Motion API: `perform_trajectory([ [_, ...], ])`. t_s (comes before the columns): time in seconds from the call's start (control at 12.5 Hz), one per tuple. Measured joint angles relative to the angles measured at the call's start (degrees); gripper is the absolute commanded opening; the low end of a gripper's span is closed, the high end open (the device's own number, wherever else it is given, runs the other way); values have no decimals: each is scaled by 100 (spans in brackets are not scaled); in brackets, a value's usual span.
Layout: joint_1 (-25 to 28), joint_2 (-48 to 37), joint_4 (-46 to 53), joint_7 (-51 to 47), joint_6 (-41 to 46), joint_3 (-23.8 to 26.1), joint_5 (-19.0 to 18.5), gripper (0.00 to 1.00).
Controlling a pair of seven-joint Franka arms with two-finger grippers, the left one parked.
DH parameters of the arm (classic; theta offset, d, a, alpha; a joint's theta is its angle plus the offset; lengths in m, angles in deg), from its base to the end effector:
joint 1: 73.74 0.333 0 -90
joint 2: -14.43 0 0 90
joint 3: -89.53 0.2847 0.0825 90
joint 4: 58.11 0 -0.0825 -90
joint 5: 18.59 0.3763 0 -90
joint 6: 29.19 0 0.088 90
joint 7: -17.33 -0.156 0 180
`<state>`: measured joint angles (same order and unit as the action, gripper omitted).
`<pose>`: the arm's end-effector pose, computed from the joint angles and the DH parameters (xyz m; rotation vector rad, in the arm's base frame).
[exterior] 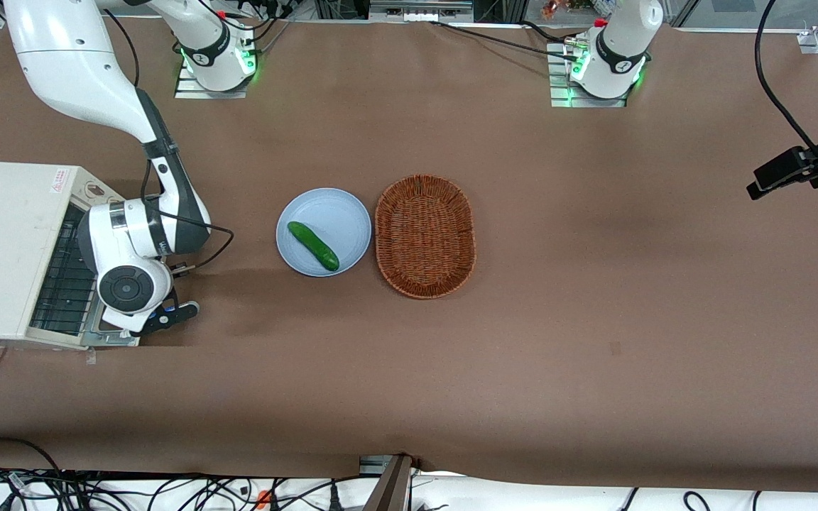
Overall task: Open oven door with right arm only
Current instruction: 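Pull the handle with the right gripper, swinging the door down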
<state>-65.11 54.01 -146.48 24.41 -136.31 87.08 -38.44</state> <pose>0.6249 0.0271 0.1637 2.7069 0.5496 -0.5110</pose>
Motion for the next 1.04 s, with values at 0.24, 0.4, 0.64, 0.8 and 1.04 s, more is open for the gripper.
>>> perform_trajectory([
  [0.24, -25, 155, -1, -5, -195, 1, 144, 0],
  [0.4, -56, 255, 0, -5, -319, 1, 237, 0],
  [0.64, -132, 395, 6, -29, -497, -5, 470, 0],
  [0.8, -194, 442, 37, -226, -543, -31, 716, 0],
  [1.04, -229, 443, 64, -541, -521, -104, 1048, 0],
])
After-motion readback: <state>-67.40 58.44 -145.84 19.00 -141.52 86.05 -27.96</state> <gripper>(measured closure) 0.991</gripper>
